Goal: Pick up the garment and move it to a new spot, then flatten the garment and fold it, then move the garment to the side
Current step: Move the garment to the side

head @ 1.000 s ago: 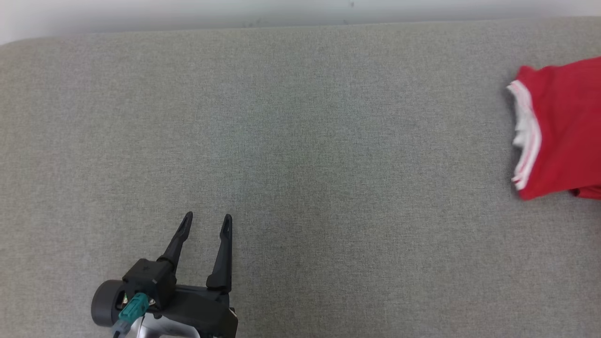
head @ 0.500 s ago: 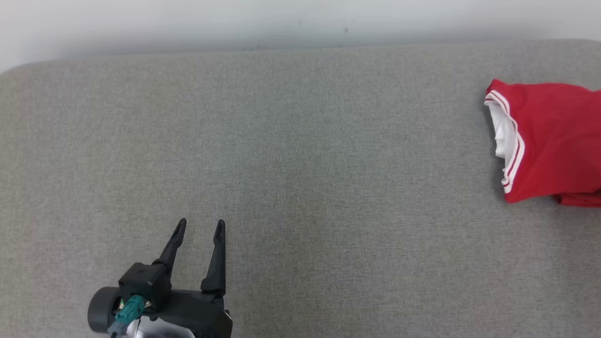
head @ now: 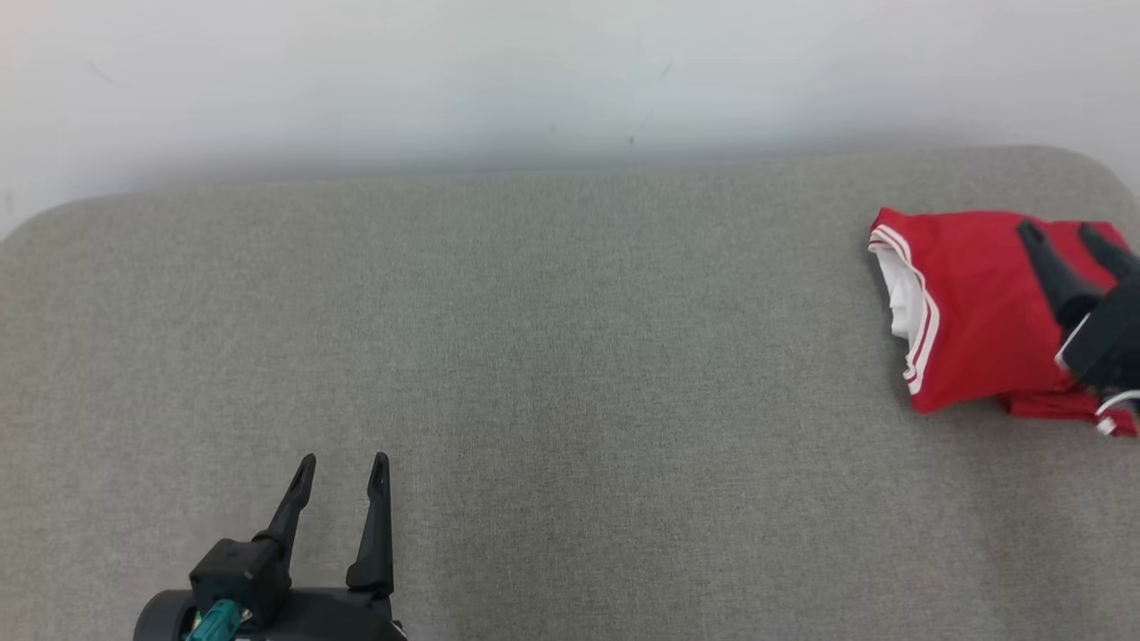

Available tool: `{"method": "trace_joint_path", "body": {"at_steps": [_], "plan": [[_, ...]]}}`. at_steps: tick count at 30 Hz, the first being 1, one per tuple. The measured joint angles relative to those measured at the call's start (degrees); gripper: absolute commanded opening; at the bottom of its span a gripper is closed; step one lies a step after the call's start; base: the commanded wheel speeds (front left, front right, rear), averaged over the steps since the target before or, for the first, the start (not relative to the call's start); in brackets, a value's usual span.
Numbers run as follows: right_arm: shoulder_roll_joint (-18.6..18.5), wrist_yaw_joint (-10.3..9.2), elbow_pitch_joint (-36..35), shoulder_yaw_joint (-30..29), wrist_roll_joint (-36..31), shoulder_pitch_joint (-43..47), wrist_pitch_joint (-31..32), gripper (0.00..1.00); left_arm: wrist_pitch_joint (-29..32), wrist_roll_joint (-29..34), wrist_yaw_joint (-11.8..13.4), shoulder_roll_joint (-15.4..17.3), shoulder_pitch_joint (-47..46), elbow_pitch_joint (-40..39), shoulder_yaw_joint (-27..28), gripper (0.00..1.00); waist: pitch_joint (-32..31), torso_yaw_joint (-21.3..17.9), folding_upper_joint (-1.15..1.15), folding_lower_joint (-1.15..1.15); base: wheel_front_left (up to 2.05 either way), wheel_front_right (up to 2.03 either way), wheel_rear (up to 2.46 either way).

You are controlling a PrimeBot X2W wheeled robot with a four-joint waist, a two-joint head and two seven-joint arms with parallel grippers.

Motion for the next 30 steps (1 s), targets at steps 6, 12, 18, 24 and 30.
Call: {"method": "trace_joint_path", "body": {"at_steps": [6, 12, 18, 24, 30], "plan": [[1.4, -0.38, -4.9, 0.7, -2.3, 5.6, -7.7, 1.00, -0.2, 0.0, 0.0, 0.5, 1.6, 0.0, 0.6, 1.00, -2.8, -0.3, 0.00, 0.00, 0.00, 0.00, 0.00], [2.7, -3.86, -9.6, 0.6, -4.4, 12.0, -15.6, 1.00, -0.2, 0.0, 0.0, 1.0, 4.2, -0.6, 1.7, 1.00, -5.8, -0.5, 0.00, 0.00, 0.00, 0.00, 0.00], [3.0, -5.79, -13.7, 0.9, -6.6, 18.0, -16.1, 1.00, -0.2, 0.0, 0.0, 1.1, 6.2, -1.4, 2.5, 1.00, -7.8, -0.6, 0.00, 0.00, 0.00, 0.00, 0.00], [3.6, -6.82, -17.7, -0.2, -8.1, 22.6, -16.1, 1.00, -0.1, 0.0, 0.1, 1.4, 8.2, -2.6, 4.1, 1.00, -8.7, -1.4, 0.00, 0.00, 0.00, 0.00, 0.00], [3.5, -7.15, -21.1, -2.7, -11.2, 27.3, -16.2, 1.00, 0.0, 0.1, 0.1, 1.3, 8.8, -3.7, 5.2, 1.00, -9.1, -2.2, 0.01, 0.01, 0.00, 0.00, 0.00]]}}
